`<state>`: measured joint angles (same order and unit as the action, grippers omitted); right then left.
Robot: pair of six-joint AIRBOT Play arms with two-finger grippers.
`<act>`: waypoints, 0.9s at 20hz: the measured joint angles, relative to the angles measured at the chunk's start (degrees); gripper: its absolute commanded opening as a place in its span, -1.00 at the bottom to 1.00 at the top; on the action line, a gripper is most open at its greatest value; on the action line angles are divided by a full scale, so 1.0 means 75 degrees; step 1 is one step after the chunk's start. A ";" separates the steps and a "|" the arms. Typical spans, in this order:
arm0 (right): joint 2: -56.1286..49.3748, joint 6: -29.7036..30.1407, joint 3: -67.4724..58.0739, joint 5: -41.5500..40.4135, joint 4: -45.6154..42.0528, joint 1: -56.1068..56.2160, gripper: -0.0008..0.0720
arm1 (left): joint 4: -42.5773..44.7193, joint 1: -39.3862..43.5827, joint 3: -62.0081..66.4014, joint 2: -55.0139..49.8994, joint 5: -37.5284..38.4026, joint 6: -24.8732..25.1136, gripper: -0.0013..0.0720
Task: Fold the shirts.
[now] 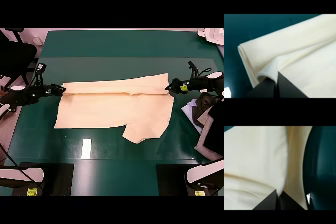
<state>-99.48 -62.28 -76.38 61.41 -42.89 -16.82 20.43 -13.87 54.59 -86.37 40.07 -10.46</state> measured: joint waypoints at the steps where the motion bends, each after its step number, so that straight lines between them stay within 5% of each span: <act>1: 0.0000 -0.0026 0.0000 0.0017 -0.0015 0.0000 -0.91 | 0.0073 0.0006 0.0000 -0.0012 0.0050 -0.0093 -0.91; 16: 0.0000 -0.0370 0.0000 0.0600 -0.0050 0.0000 -0.85 | 0.0959 0.0041 0.0073 0.0041 0.1003 -0.1682 -0.90; 17: 0.0000 -0.0379 0.0000 0.0615 -0.0047 0.0000 -0.56 | 0.0994 0.0041 0.0122 0.0050 0.1003 -0.1711 -0.56; 18: 0.0000 -0.0388 0.0000 0.0635 -0.0047 0.0000 -0.05 | 0.1017 0.0041 0.0166 0.0052 0.1008 -0.1734 0.20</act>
<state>-99.48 -65.19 -76.38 66.17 -43.24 -16.82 28.05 -13.56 55.83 -85.97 47.64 -23.46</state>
